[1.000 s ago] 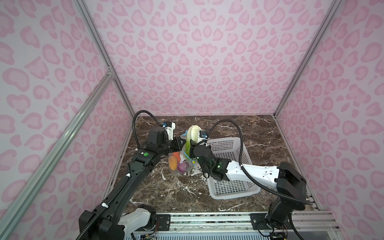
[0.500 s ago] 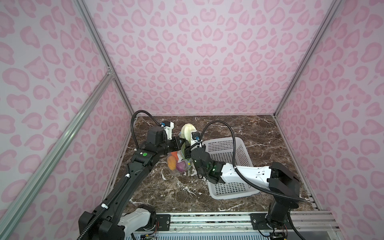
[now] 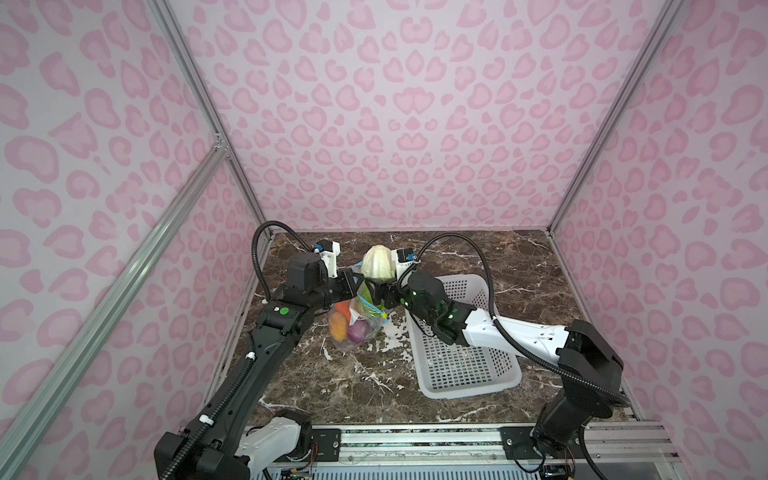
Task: Place the food in the zip-top bag and seal the zipper
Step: 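Push the lettuce down into the bag with the right gripper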
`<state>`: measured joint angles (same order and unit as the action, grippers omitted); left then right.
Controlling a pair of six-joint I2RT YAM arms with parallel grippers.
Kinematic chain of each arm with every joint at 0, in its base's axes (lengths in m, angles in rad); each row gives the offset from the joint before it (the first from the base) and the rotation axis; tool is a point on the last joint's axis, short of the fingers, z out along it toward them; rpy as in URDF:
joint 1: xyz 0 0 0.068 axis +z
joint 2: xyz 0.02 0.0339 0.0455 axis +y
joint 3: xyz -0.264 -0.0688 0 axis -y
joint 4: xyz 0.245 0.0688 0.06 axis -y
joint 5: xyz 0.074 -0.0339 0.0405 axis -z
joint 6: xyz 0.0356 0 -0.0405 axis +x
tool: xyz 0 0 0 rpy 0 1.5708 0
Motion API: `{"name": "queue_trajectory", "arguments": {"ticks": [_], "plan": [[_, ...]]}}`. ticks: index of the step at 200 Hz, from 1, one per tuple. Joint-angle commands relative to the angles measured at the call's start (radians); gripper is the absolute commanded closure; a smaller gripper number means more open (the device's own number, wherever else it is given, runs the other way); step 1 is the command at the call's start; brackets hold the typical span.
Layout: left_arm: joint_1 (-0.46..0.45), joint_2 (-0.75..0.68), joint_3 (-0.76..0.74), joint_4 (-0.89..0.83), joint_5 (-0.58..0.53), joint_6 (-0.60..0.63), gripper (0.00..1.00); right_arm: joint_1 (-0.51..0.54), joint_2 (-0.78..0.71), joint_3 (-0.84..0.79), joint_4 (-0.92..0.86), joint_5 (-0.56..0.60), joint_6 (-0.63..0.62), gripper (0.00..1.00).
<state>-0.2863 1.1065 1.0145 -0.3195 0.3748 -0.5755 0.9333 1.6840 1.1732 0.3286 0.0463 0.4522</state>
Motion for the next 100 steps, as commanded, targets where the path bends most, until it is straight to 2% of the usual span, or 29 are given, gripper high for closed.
{"name": "queue_trajectory", "arguments": {"ticks": [1,33,63,100], "plan": [[0.004,-0.002,-0.002,0.057,0.002,-0.001,0.97,-0.004,-0.018,-0.020,0.008,-0.230,0.037,0.01],[0.007,-0.004,-0.003,0.059,-0.003,-0.001,0.97,-0.019,-0.059,-0.042,0.007,-0.272,0.032,0.02],[0.009,-0.007,-0.006,0.060,-0.007,-0.003,0.97,-0.046,-0.086,-0.049,-0.025,-0.291,0.038,0.08],[0.011,-0.011,-0.009,0.062,-0.015,-0.004,0.97,-0.081,-0.123,-0.073,-0.063,-0.298,0.034,0.09]]}}
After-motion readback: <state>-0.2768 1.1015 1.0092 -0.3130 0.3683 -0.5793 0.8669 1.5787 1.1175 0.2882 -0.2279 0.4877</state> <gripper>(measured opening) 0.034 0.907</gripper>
